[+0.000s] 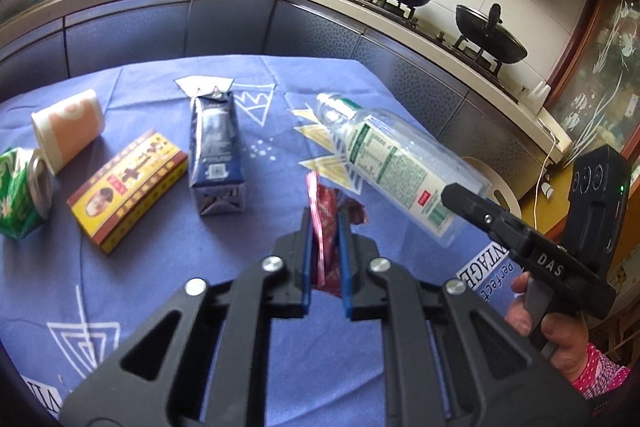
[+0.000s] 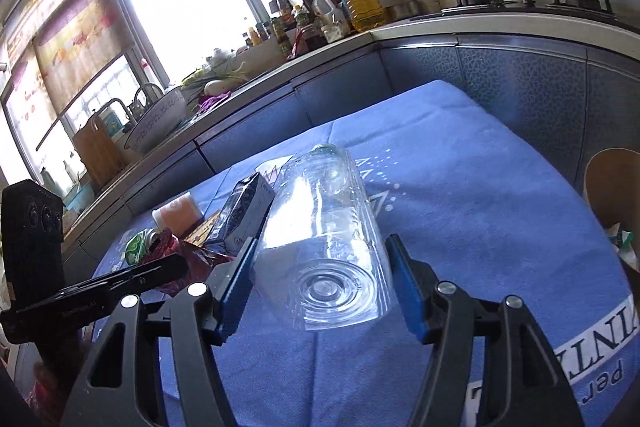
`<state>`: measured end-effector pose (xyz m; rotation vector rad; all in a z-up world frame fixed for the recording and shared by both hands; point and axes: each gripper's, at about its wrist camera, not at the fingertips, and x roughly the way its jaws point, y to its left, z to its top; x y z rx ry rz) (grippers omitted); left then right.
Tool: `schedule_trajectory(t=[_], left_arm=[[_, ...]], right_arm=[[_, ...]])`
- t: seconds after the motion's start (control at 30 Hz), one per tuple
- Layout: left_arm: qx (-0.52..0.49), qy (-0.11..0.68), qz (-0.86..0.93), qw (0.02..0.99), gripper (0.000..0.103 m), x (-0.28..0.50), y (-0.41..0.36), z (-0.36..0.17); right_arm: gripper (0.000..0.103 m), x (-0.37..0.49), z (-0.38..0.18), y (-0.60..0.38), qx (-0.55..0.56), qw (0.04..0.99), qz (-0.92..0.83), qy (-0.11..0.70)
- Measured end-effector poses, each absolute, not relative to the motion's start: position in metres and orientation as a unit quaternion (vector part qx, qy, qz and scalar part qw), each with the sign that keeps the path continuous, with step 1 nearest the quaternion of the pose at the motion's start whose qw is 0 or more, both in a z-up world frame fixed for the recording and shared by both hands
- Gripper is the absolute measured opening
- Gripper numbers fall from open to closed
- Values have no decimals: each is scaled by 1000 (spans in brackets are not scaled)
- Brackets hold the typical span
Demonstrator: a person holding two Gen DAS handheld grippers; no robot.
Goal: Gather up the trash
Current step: 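Close the left tool on the red foil wrapper while the right tool grasps the clear bottle, then carry wrapper and bottle to the beige bin and open both tools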
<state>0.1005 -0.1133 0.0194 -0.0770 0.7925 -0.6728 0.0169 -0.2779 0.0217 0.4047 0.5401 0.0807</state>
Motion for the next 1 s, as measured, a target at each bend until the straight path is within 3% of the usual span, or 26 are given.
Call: schedule_trajectory(t=[0.57,1.0], left_arm=[[71,331,-463,819,11,86,-339,58],[139,344,-511,775,11,79,-497,28]], right_arm=[[64,-97,19,-444,251,936,-151,196],[61,-115,-27,-553,284,910,-212,216]])
